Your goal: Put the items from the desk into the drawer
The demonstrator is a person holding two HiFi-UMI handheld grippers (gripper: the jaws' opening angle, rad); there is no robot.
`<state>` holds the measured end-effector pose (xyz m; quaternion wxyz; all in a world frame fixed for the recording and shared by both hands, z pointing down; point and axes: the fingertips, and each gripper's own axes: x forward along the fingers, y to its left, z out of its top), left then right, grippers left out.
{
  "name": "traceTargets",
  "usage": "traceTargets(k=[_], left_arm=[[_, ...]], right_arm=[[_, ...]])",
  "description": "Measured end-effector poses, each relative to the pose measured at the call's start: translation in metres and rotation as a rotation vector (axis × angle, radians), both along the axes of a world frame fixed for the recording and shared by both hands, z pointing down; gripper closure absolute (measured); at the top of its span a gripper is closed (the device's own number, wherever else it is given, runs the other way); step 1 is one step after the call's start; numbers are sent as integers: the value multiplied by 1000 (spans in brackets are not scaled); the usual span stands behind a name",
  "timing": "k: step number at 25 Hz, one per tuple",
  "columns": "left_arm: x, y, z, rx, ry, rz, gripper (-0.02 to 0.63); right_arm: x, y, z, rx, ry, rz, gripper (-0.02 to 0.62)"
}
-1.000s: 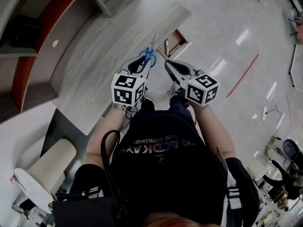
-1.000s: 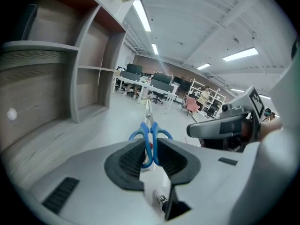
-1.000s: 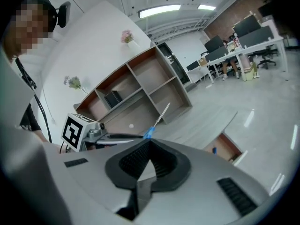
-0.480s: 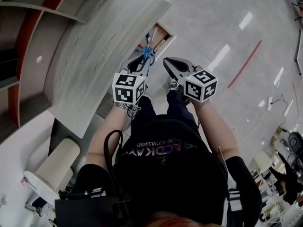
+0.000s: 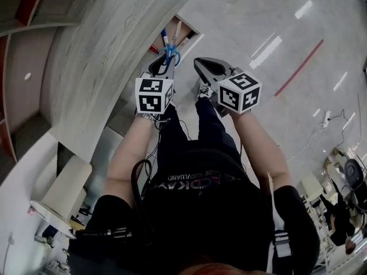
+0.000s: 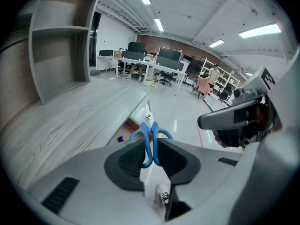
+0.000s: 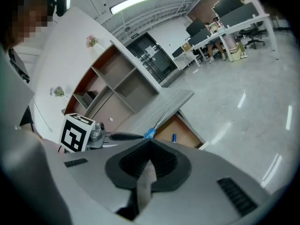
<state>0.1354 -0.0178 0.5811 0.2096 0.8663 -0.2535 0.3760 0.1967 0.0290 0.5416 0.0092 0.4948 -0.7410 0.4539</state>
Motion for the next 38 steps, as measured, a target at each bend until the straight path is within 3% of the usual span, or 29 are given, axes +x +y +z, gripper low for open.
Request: traceTargets(k=[15,28,38], left_arm=[[1,-10,76,-58,-142,4,515],[-23,-11,105,-71,-234,-19,514],[-15,-10,94,-20,-204,-25,509]], right_arm=[[-2,-17,81,-133,-39,35,578],[-15,-15,88,-150,-49,24,578],[-15,-9,85,-142,-46,20,578]])
